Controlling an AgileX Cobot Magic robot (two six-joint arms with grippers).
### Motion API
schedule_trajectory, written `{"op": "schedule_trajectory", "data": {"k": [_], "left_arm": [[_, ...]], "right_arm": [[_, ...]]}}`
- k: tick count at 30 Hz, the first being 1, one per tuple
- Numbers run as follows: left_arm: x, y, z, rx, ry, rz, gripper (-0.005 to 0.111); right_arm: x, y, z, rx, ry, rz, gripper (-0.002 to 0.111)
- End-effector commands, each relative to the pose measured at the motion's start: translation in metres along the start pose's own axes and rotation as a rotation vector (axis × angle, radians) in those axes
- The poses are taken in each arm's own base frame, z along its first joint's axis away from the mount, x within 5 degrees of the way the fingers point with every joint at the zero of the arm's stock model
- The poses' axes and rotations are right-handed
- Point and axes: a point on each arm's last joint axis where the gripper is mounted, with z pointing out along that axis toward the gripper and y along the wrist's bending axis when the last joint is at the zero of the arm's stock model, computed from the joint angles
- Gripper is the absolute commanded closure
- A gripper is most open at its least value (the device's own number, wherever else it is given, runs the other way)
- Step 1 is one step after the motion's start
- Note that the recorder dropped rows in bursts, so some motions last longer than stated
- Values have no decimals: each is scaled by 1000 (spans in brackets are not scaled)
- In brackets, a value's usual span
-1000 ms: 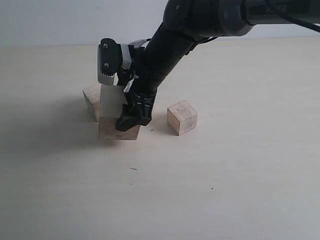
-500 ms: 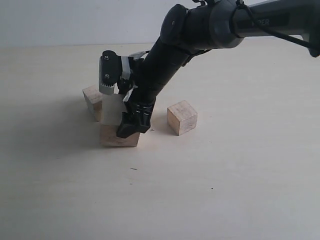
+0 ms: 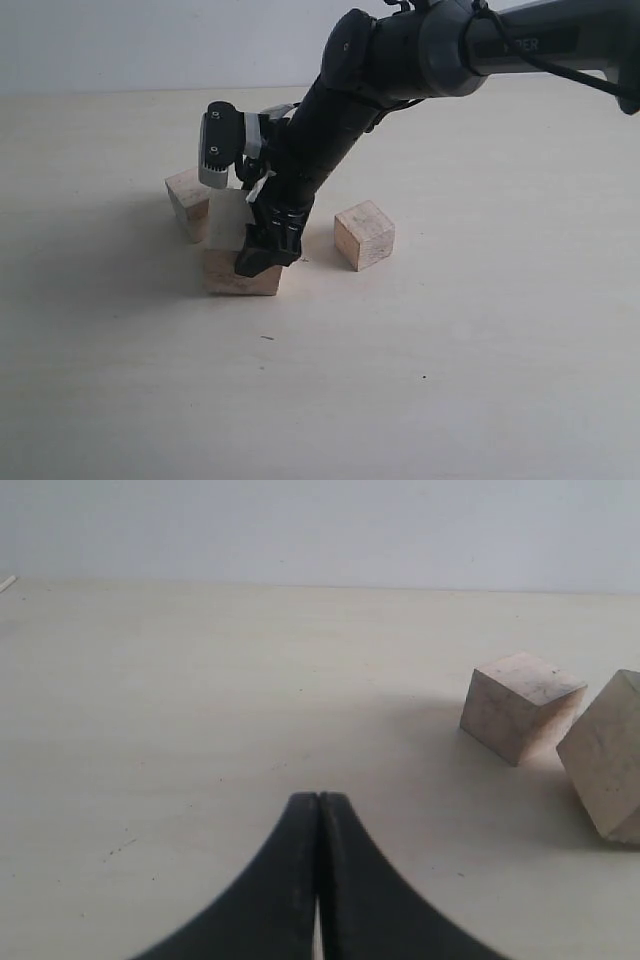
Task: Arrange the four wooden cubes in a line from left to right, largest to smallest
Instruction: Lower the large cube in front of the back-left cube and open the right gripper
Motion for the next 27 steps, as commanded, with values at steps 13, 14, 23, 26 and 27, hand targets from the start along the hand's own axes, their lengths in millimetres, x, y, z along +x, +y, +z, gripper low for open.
{"op": "schedule_trajectory", "data": {"k": [13, 14, 23, 26, 27], "left_arm": [[0, 0, 0, -4, -14, -1, 107], [0, 0, 0, -4, -14, -1, 107], [0, 0, 0, -4, -14, -1, 107], [0, 0, 0, -4, -14, -1, 107], [0, 0, 0, -4, -14, -1, 107]], "right_arm": [[-11, -4, -12, 45, -59, 93, 4], [-11, -4, -12, 49, -61, 106, 4], [-11, -6, -12, 68, -68, 202, 4], [-11, -7, -12, 69, -69, 237, 4], [-11, -7, -12, 73, -71, 248, 4]]}}
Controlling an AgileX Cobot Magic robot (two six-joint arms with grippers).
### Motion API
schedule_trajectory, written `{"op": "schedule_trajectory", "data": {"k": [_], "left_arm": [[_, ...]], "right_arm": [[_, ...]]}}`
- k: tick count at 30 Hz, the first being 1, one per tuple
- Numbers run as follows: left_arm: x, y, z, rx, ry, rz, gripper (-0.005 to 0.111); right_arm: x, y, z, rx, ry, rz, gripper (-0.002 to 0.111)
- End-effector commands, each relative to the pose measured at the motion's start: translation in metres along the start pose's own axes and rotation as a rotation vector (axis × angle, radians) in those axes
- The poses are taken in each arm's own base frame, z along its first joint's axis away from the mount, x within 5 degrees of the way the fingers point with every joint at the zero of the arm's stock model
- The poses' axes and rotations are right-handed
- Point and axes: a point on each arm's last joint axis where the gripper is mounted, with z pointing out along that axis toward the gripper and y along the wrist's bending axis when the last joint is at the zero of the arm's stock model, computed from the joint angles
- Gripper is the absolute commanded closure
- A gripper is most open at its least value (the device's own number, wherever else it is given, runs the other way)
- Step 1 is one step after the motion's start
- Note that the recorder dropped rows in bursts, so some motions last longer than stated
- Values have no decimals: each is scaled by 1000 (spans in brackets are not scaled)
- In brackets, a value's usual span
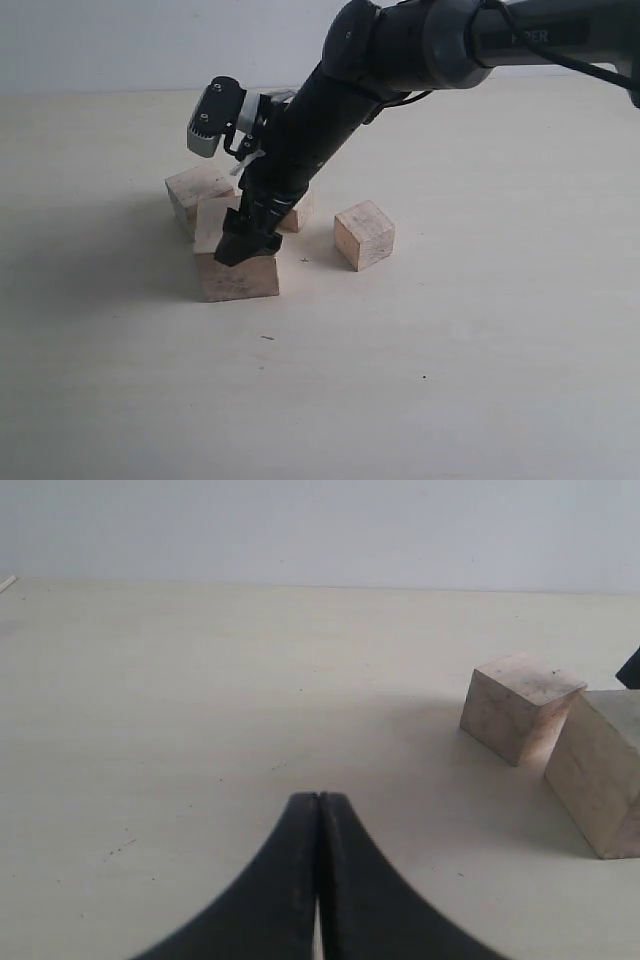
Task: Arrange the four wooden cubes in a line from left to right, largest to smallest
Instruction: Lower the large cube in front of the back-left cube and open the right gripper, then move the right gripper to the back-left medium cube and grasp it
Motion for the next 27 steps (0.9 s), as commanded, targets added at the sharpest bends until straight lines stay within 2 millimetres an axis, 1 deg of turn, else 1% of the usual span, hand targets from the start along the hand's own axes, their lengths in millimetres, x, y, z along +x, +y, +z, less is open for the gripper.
{"op": "schedule_trajectory", "data": {"k": [1, 10, 13, 16, 23, 25, 27], "left_arm": [[0, 0, 0, -4, -14, -1, 107], [0, 0, 0, -4, -14, -1, 107], [0, 0, 0, -4, -14, -1, 107], [0, 0, 0, -4, -14, -1, 107], [0, 0, 0, -4, -14, -1, 107], [0, 0, 0, -4, -14, -1, 107], [0, 0, 0, -4, -14, -1, 107]], "right_arm": [[-5, -3, -5, 25, -26, 57, 4], [-4, -1, -5, 12, -21, 89, 4], [-6, 0, -9, 5, -23, 85, 4], [-11, 2, -18, 8, -35, 74, 4], [-31, 8, -54, 72, -107, 54, 4], [-37, 6, -63, 122, -154, 98, 4], [-42, 2, -67, 170, -213, 184, 4]]}}
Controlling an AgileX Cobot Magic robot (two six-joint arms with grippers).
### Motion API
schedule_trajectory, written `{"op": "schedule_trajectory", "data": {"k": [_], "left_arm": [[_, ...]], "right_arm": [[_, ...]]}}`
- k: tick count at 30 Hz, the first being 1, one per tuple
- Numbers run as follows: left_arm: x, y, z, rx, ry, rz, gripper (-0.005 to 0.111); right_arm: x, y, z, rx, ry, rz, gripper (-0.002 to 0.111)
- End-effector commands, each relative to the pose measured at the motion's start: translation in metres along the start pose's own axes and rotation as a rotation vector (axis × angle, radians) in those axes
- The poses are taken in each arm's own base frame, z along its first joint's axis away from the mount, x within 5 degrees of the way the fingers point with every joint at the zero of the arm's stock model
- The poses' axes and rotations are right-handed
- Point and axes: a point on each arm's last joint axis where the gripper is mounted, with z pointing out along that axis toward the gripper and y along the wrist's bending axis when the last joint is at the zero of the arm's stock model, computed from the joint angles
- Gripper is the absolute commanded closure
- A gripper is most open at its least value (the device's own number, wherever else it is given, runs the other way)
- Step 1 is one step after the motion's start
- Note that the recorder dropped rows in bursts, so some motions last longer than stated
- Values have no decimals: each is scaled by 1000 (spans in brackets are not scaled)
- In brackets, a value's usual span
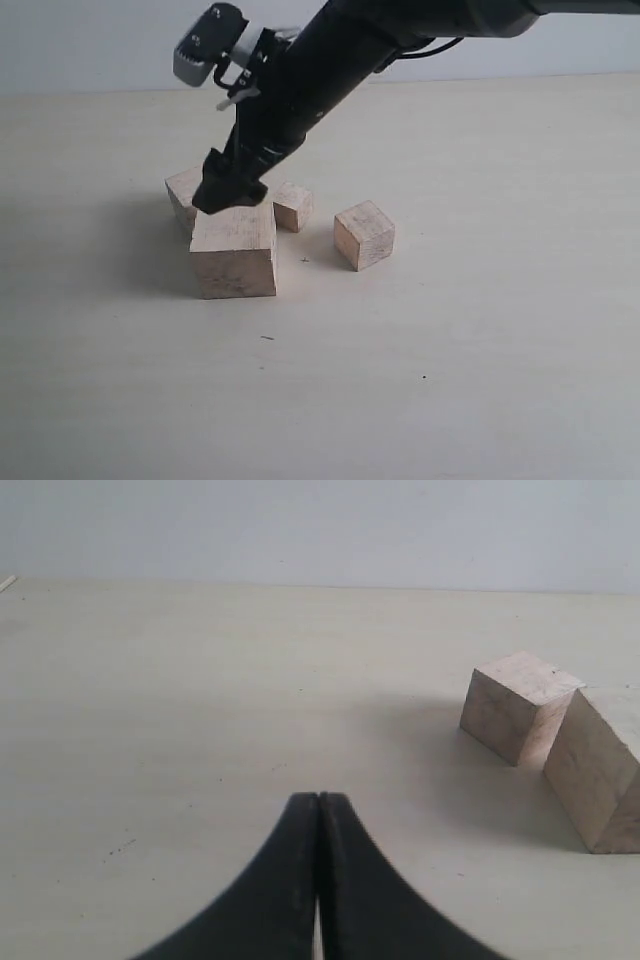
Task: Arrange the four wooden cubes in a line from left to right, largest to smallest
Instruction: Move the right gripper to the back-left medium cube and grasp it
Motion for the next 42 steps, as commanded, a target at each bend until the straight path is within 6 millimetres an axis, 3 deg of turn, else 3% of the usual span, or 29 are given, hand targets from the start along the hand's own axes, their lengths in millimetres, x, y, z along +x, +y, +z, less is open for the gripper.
{"op": "schedule_trajectory", "data": {"k": [1, 8, 11, 15, 21, 30, 42], "left_arm": [[0, 0, 0, -4, -14, -1, 107], [0, 0, 0, -4, -14, -1, 107], [0, 0, 0, -4, -14, -1, 107], [0, 0, 0, -4, -14, -1, 107], [0, 0, 0, -4, -14, -1, 107], [0, 0, 0, -4, -14, -1, 107], [0, 0, 0, -4, -14, -1, 107]], "right_arm": [[-18, -9, -16, 117, -142, 154, 4], [-29, -19, -16, 163, -241, 291, 4], [-43, -19, -11, 156, -276, 346, 6], [-60, -15, 5, 213, -276, 344, 11], [-66, -20, 30, 329, -147, 425, 12], [-64, -34, 69, 317, -92, 525, 12], [-36, -42, 100, 355, 70, 577, 12]]}}
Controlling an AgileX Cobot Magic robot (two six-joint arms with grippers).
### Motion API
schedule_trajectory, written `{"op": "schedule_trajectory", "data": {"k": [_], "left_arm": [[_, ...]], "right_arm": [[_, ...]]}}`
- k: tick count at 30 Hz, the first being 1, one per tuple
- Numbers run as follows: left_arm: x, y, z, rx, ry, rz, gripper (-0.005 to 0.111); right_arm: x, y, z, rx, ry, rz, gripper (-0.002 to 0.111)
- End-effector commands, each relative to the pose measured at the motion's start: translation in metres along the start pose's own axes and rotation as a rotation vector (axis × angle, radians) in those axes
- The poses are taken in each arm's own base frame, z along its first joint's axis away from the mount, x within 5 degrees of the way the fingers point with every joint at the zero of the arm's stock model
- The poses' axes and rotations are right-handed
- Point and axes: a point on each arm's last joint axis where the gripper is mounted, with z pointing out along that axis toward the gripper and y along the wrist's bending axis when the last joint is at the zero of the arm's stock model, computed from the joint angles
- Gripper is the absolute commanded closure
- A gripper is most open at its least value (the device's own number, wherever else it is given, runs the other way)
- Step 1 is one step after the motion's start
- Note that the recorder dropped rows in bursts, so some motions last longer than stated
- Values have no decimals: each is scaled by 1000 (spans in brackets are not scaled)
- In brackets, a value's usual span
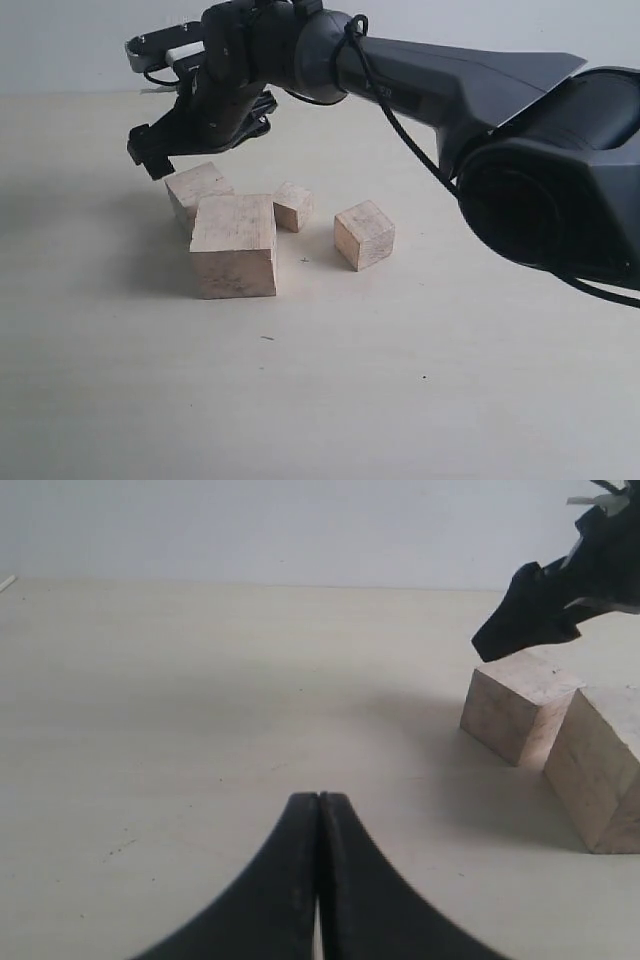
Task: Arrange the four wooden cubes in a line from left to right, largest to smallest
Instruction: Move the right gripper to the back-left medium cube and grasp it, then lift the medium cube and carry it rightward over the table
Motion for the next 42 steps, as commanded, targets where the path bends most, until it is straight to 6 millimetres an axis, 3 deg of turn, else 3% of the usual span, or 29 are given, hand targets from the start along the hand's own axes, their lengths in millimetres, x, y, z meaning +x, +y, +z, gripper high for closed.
{"op": "schedule_trajectory", "data": {"k": [1, 24, 25, 27, 28, 31, 36, 42], "left_arm": [[0, 0, 0, -4, -14, -1, 107], [0, 0, 0, -4, -14, -1, 107], [0, 0, 0, -4, -14, -1, 107], [0, 0, 0, -4, -14, -1, 107], [0, 0, 0, -4, -14, -1, 107], [0, 0, 0, -4, -14, -1, 107], [0, 0, 0, -4, -14, -1, 107], [0, 0, 0, -4, -14, -1, 107]], "right_arm": [[3, -2, 3, 17, 31, 15, 12], [17, 1, 18, -29, 120, 60, 14], [17, 1, 18, -25, 115, 56, 20], [13, 0, 18, -21, 74, 51, 42], [12, 0, 18, -21, 56, 53, 64], [9, 1, 16, -20, 39, 47, 108], [-9, 3, -11, -19, -41, -20, 108], [-38, 10, -76, -30, -150, -95, 108]]}}
